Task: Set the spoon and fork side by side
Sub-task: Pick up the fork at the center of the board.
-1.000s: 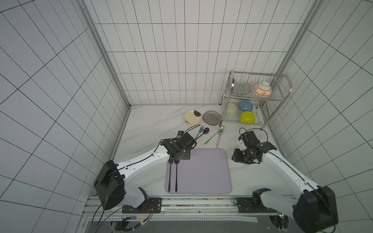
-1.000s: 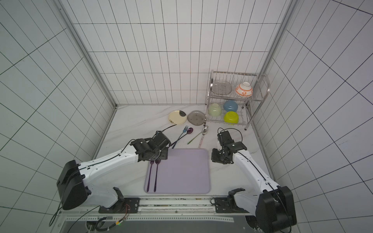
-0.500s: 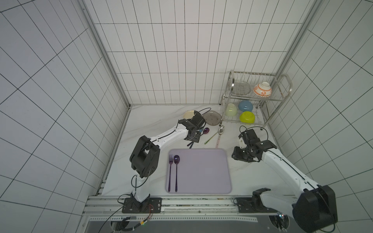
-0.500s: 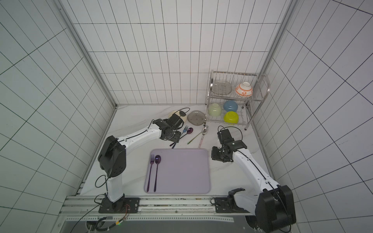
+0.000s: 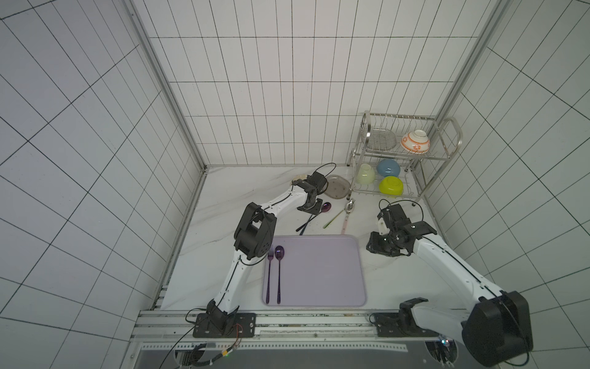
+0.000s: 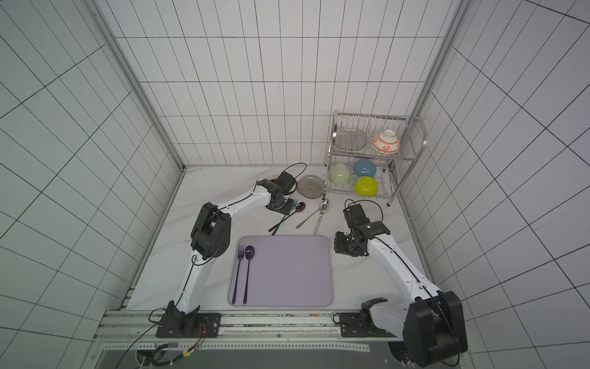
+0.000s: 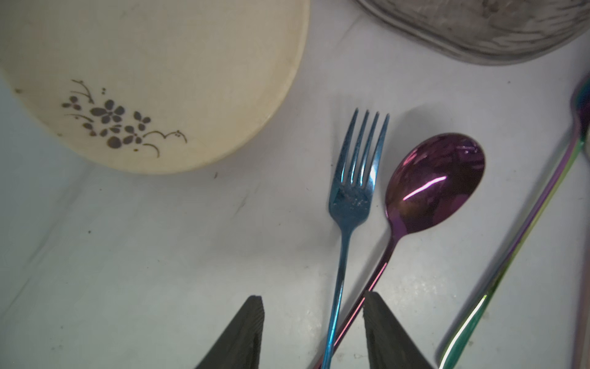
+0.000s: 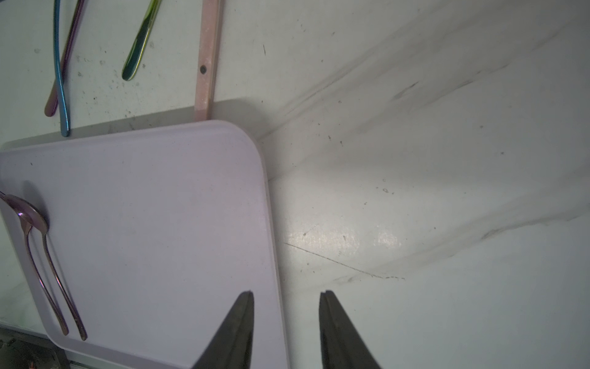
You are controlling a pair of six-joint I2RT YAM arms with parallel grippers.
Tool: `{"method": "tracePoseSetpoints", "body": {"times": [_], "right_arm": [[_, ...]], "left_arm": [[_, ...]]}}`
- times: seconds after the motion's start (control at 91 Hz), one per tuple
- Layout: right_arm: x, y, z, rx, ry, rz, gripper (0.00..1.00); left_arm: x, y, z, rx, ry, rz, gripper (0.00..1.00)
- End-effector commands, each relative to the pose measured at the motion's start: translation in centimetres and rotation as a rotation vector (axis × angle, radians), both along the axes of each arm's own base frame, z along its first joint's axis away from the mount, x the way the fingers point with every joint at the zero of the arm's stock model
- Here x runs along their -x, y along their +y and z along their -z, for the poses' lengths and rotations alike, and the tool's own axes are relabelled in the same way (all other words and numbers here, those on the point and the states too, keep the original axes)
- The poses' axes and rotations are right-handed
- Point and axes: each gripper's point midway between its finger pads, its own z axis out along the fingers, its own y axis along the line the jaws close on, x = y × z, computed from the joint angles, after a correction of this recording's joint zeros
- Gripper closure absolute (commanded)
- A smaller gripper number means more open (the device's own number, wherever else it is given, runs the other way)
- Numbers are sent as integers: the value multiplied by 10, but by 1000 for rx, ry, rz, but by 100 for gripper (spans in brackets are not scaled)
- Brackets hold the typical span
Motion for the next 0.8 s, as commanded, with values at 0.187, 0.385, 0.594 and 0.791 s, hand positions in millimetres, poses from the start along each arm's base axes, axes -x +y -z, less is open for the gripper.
{"method": "tracePoseSetpoints", "body": {"times": [0.187, 0.385, 0.594, 0.791], "right_arm": [[6, -5, 3, 14, 17, 21, 63], [6, -5, 3, 14, 17, 25, 63], [7, -6, 5, 15, 20, 26, 63], [7, -6, 6, 16, 25, 26, 63]], "left_arm": [[0, -10, 20, 24, 42, 37, 61], [3, -2, 36, -7, 74, 21, 70], [6, 2, 46, -5, 106, 16, 82], [4, 5, 38, 18, 98, -8, 100]]}}
